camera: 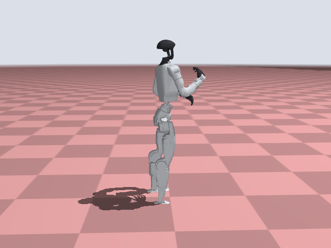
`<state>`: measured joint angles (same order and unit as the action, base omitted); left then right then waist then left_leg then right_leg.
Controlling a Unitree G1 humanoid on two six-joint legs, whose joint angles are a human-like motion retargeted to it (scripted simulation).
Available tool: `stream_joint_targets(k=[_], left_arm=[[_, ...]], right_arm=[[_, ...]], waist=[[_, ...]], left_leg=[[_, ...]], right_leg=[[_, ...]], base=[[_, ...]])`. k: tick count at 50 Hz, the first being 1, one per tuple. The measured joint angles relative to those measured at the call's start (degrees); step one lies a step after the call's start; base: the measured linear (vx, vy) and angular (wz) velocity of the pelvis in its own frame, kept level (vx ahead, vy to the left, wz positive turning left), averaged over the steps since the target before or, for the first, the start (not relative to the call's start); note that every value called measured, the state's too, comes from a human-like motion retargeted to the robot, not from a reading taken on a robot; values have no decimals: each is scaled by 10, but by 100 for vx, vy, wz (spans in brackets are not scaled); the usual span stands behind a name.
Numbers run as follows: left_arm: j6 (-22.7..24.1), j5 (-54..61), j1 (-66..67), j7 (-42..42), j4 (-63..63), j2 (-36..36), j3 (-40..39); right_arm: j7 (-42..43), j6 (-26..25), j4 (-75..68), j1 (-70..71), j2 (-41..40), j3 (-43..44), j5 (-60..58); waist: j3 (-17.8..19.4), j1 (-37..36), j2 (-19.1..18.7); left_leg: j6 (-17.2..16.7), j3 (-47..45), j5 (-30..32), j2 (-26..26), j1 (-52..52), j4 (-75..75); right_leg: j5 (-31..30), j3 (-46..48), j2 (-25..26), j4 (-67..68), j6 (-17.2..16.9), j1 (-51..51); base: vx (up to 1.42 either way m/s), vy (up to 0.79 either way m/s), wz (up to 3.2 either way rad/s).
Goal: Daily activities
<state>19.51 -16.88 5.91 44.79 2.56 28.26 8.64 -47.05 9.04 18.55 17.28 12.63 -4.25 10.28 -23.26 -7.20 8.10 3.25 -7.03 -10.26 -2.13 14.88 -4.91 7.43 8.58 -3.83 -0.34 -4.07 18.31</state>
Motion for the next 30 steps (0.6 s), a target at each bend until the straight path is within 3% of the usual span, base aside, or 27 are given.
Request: stream_joint_targets(k=[5,13,21,25,28,30], left_arm=[[26,1,-10,26,64,3,-3],[59,33,-81,30,137,-3,24],[23,75,-82,-73,8,2,66],[16,121,-96,-110,-100,-24,115],[15,127,-113,-107,-137,-49,130],[18,109,-106,-103,-136,-66,132]], right_arm=[[-9,10,-53,-109,6,-12,-12],[-50,13,-82,-291,13,-71,35],[9,18,10,-130,46,-92,53],[48,14,-24,-41,44,-117,46],[41,9,-73,-32,44,-131,33],[27,10,-100,-65,40,-141,11]], waist=[[-8,7,-4],[11,30,-30],[14,55,-42],[8,53,-41],[5,51,-43],[-17,50,-44]], left_leg=[[-3,3,-2,-1,13,0],[-16,-1,-11,-7,-12,0],[-13,-23,-11,-2,-15,0],[-7,-29,-8,-1,-15,0],[-7,-30,-9,-3,-16,0],[-7,-32,-7,-1,2,-1]], right_leg=[[-2,2,1,-1,-3,11],[0,6,6,6,-3,-10],[4,-18,2,16,-4,1],[4,-28,1,30,-3,11],[2,-30,3,31,-2,11],[-4,-32,2,26,-2,28]], base=[[0,0,0],[0,0,0],[-3,0,-21],[0,0,0],[0,0,0],[0,0,0]])
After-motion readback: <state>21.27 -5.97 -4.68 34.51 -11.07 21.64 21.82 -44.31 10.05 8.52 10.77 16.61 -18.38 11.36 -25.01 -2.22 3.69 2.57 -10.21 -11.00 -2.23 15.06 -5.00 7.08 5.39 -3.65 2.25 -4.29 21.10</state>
